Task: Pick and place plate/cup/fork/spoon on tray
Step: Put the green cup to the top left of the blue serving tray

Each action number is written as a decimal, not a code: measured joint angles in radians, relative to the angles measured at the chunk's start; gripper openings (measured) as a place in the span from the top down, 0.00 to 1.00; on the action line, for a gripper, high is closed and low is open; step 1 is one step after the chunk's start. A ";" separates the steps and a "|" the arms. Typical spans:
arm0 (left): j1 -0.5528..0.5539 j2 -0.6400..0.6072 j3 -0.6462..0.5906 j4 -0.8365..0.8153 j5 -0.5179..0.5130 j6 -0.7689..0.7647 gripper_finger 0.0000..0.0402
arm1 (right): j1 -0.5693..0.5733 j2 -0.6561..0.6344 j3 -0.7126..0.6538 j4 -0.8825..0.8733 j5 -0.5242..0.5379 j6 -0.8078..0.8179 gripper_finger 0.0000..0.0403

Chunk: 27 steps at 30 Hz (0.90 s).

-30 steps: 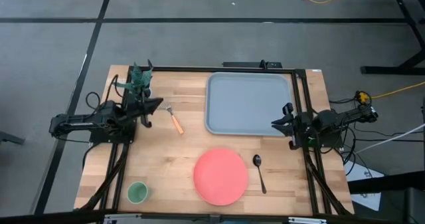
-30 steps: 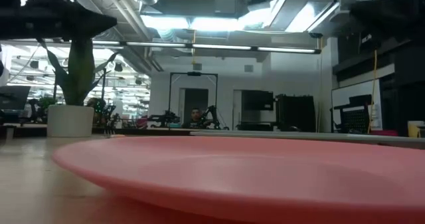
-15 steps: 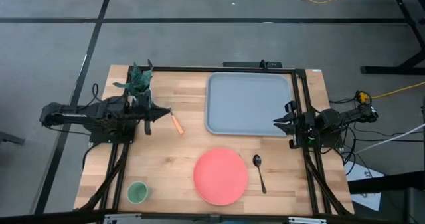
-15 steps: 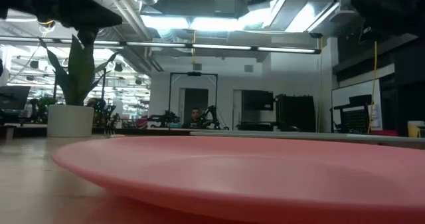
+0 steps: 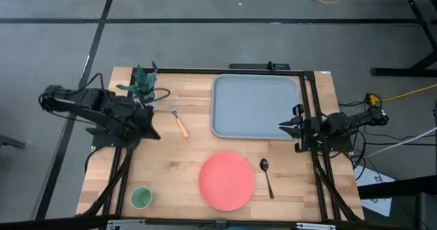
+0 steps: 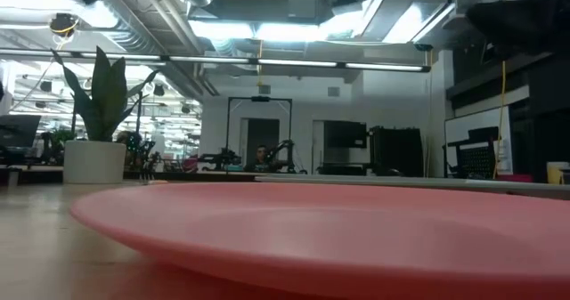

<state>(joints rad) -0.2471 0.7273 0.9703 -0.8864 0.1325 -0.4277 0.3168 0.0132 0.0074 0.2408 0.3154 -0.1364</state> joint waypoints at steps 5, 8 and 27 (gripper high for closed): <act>-0.150 0.088 0.034 -0.049 0.014 -0.158 1.00 | 0.000 0.000 0.000 0.000 0.008 0.000 0.86; -0.244 0.139 0.034 -0.082 0.013 -0.299 1.00 | 0.000 0.000 0.000 0.000 0.008 0.000 0.86; -0.657 0.445 0.034 -0.045 -0.107 -1.083 1.00 | 0.000 0.000 0.000 0.001 0.005 0.003 0.86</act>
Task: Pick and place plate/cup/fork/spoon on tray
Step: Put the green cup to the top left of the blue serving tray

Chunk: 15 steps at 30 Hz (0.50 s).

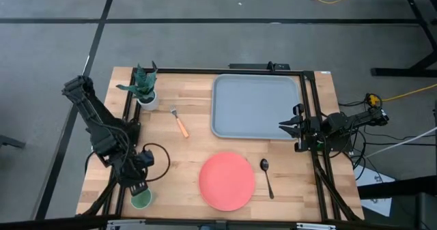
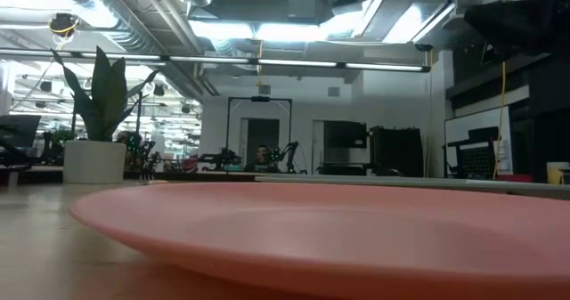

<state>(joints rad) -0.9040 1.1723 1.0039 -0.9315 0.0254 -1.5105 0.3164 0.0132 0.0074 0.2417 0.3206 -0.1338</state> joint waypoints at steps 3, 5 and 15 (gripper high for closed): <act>0.000 0.000 0.000 0.017 0.000 -0.001 1.00 | 0.000 0.000 0.000 0.000 0.000 0.001 0.86; 0.000 0.001 0.000 0.019 0.007 -0.010 1.00 | 0.000 0.000 0.000 0.000 0.000 0.001 0.86; -0.007 0.029 0.000 0.048 -0.191 -0.005 0.95 | 0.000 0.000 0.000 0.000 0.000 0.001 0.86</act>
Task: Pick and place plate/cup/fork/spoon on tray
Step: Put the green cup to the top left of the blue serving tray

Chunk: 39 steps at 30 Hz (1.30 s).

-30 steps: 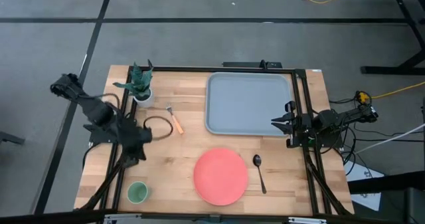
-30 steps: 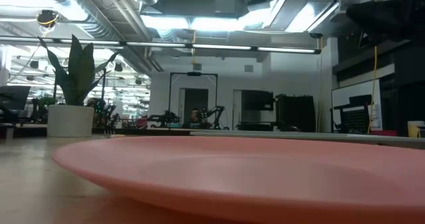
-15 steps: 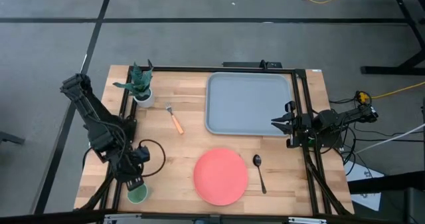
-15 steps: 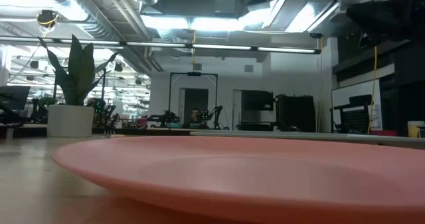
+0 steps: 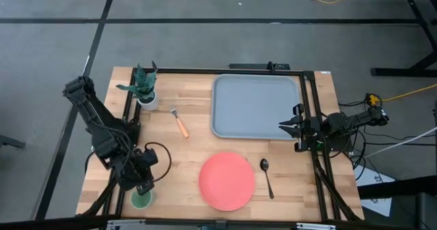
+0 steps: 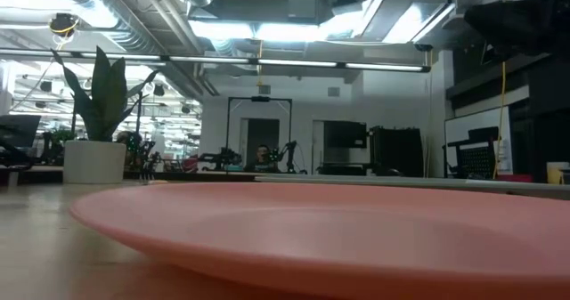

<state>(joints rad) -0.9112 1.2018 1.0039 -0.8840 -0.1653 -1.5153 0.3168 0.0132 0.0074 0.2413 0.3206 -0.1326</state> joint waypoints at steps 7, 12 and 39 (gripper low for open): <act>-0.018 0.037 0.000 0.017 0.132 -0.106 0.71 | 0.000 0.000 0.000 -0.053 0.000 0.012 0.86; -0.064 0.037 0.000 0.100 0.100 -0.093 0.67 | 0.000 0.000 0.000 -0.102 0.000 0.081 0.86; -0.134 0.133 0.000 0.002 0.149 0.033 0.68 | 0.000 0.000 0.000 -0.134 0.000 0.102 0.86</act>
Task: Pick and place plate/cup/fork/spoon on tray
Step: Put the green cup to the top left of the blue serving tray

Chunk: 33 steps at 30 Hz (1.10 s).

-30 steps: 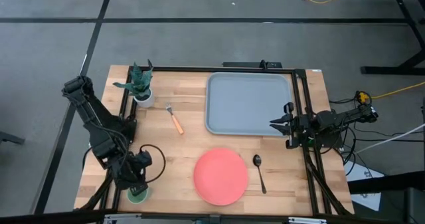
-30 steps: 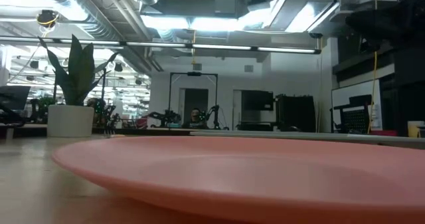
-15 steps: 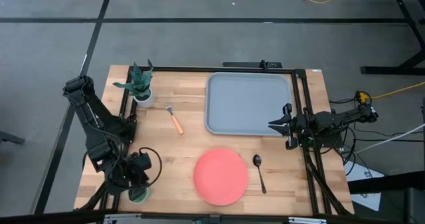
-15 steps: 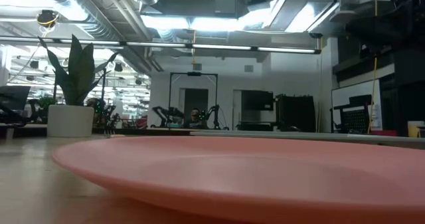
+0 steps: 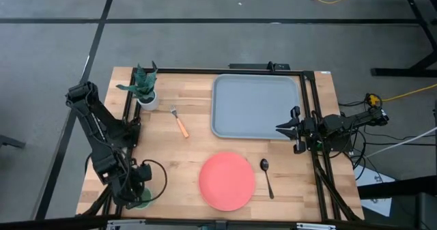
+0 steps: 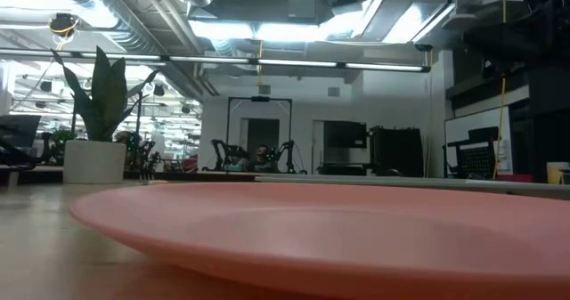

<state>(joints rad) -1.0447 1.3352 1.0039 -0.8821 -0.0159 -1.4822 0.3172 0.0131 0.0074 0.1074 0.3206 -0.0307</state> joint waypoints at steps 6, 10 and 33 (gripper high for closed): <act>0.000 0.014 0.000 -0.012 -0.002 0.000 0.68 | 0.000 0.000 0.000 0.000 0.000 0.001 0.86; 0.000 0.014 0.000 -0.048 -0.004 0.000 0.68 | 0.000 0.000 0.000 -0.001 0.000 0.002 0.86; 0.052 0.219 0.000 0.031 -0.157 0.005 0.81 | 0.000 0.000 0.000 -0.022 0.000 -0.005 0.86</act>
<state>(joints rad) -0.9929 1.5544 1.0039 -0.8513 -0.1731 -1.4772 0.3176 0.0129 0.0072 0.0855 0.3210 -0.0359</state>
